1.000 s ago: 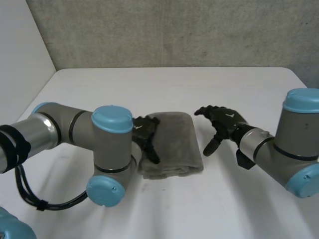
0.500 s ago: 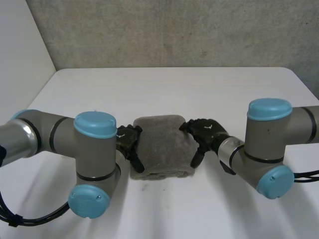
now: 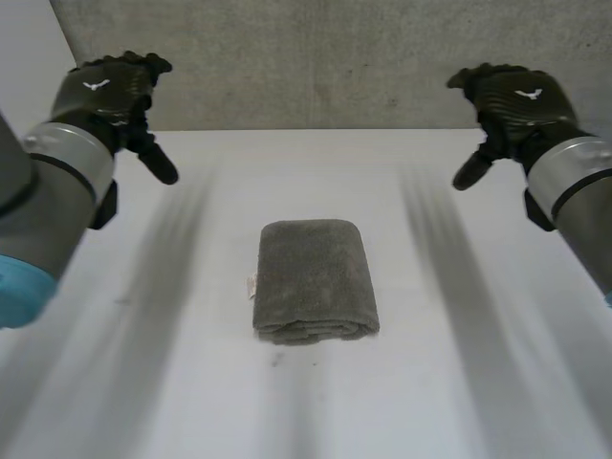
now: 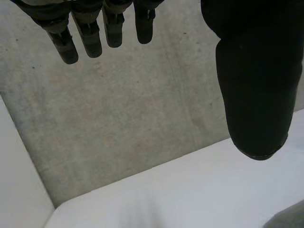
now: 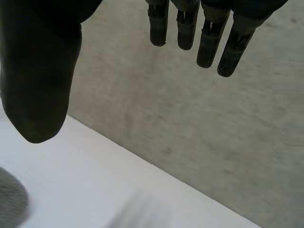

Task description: Fold the towel.

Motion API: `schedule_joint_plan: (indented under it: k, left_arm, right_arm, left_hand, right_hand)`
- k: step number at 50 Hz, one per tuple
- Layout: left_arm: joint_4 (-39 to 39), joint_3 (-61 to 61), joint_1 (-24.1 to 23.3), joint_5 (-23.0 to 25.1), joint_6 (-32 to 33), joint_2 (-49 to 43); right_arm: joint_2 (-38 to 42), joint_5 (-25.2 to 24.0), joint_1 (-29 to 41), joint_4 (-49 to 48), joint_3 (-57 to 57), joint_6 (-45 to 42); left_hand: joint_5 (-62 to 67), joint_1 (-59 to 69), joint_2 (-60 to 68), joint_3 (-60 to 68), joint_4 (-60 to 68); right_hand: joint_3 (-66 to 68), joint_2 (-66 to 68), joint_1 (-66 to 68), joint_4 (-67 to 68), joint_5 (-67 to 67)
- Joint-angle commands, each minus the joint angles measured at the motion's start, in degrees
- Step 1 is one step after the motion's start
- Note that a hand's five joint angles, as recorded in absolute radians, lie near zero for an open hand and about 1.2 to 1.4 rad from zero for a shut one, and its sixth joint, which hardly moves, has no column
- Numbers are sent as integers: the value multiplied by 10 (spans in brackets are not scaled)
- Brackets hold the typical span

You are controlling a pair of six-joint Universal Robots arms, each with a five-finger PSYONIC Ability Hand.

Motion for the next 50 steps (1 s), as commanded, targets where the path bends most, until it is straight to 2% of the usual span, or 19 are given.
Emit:
schedule_joint_plan:
  k: [1,3,11,50]
  left_arm:
    - [-47,-1,29,64,-3,6]
    - [-52,-8,28,78,-14,11]
    - [-51,-14,25,82,-33,17]
    - [-41,-22,51,83,-32,51]
  right_arm:
    - [3,10,-22,60,-16,-2]
    - [3,9,-23,71,-21,-1]
    - [-8,4,-20,71,-19,1]
    - [-10,2,-13,67,1,-2]
  left_hand:
    - [-14,4,6,5,5]
    - [-13,6,7,7,7]
    - [-13,6,7,7,7]
    - [-14,4,6,5,5]
  right_hand:
    - [-40,-45,-25,-46,-31]
    - [-40,-45,-25,-46,-31]
    - [-40,-45,-25,-46,-31]
    - [-40,-45,-25,-46,-31]
